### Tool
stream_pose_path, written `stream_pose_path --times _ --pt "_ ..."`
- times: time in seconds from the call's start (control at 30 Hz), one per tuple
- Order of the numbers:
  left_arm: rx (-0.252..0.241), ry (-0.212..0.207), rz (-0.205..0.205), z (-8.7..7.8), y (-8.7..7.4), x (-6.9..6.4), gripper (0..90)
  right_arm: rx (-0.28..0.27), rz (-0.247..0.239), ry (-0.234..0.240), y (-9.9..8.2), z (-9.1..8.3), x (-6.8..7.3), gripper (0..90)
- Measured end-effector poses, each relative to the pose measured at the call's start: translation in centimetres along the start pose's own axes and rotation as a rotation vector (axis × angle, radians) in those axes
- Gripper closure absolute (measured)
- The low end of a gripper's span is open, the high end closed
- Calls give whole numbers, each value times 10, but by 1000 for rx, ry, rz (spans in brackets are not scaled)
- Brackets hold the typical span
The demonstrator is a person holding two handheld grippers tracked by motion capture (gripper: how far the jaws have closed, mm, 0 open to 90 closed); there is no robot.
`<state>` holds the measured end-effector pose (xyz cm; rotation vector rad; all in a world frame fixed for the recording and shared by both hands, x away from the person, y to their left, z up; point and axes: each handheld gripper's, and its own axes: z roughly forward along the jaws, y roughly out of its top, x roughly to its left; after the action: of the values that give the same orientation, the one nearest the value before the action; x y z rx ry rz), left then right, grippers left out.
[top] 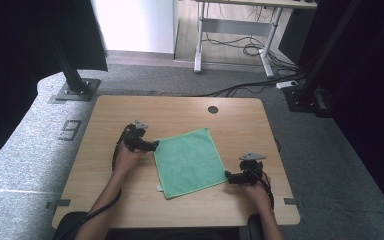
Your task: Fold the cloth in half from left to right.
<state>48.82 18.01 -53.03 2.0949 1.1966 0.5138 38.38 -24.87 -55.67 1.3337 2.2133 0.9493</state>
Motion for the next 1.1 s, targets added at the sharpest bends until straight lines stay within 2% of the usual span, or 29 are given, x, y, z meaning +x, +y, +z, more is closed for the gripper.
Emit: stream_pose_path --times 0.1,0.23,0.3,0.4,0.57,0.67,0.87,1.1 --pt "10 4 -7 6 -1 2 10 0 -2 3 0 0 0 0" --pt "53 25 -13 19 -6 5 2 0 -3 5 0 0 0 0" --pt "54 28 -11 19 -6 4 1 0 -3 6 0 0 0 0" --pt "64 -2 -37 20 -6 7 6 0 -5 7 0 0 0 0" --pt "65 0 -37 20 -6 7 4 17 7 15 2 -1 -1 0" --pt "65 2 -39 20 -6 7 4 28 16 38 3 -3 0 0" --pt "63 6 -42 20 -6 6 5 18 -6 65 10 -10 8 0" --pt "63 6 -42 20 -6 6 5 5 -45 120 20 -12 25 0"
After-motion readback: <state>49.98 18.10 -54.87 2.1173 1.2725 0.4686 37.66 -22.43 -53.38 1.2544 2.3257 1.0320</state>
